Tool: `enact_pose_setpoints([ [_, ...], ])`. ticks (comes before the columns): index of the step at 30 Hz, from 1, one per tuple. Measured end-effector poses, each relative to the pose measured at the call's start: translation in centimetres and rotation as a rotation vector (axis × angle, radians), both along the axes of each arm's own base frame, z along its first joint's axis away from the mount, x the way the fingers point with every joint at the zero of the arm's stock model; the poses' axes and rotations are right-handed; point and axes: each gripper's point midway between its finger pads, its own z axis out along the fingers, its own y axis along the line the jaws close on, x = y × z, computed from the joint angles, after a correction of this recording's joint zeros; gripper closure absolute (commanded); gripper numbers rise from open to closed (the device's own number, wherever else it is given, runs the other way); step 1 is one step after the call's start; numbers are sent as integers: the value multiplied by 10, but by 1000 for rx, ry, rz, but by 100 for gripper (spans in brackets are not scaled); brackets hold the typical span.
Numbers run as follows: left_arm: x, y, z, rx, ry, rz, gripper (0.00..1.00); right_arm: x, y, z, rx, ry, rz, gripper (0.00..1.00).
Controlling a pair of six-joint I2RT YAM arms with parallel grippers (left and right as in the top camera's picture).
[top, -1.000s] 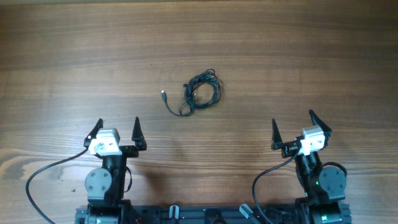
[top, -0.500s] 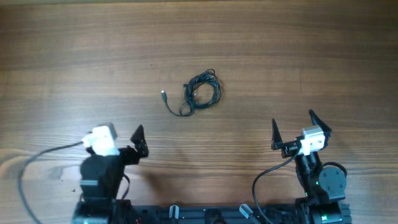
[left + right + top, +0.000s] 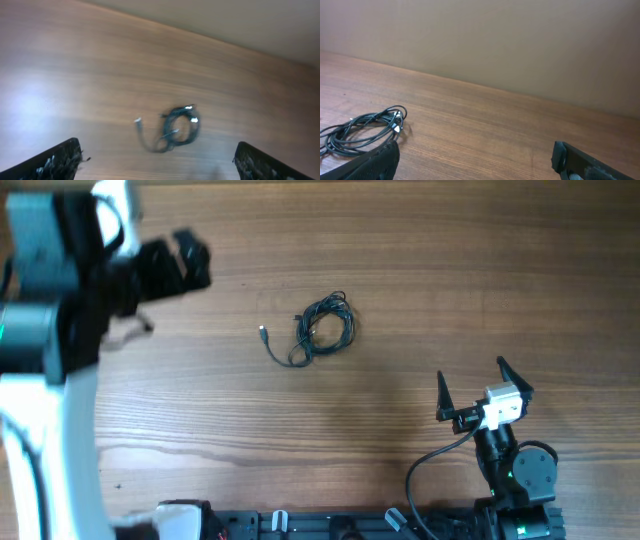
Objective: Untangle cables
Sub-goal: 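Raise both arms and move grippers above the black cable bundle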
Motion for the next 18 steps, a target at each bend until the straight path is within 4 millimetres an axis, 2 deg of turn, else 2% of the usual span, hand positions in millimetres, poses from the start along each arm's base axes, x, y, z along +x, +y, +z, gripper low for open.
enact_pose_setpoints([
  [1,20,-16,-3,-35,-1,-92,0,0,0,0,0,0,0,0],
  [2,29,-26,-7,-60,3,-147,0,0,0,0,0,0,0,0],
  [3,47,-50,-8,-129,-26,-281,0,0,0,0,0,0,0,0],
  [6,74,-90,-14,-277,-77,-517,0,0,0,0,0,0,0,1],
  [9,84,-105,-25,-351,-70,-613,0,0,0,0,0,0,0,0],
  [12,91,-98,-68,-319,77,-547,0,0,0,0,0,0,0,0],
  [15,97,-88,-131,-215,275,-454,0,0,0,0,0,0,0,0],
  [16,99,-90,-151,-188,327,-446,0,0,0,0,0,0,0,0],
  [18,101,-99,-177,-154,389,-452,0,0,0,0,0,0,0,0],
])
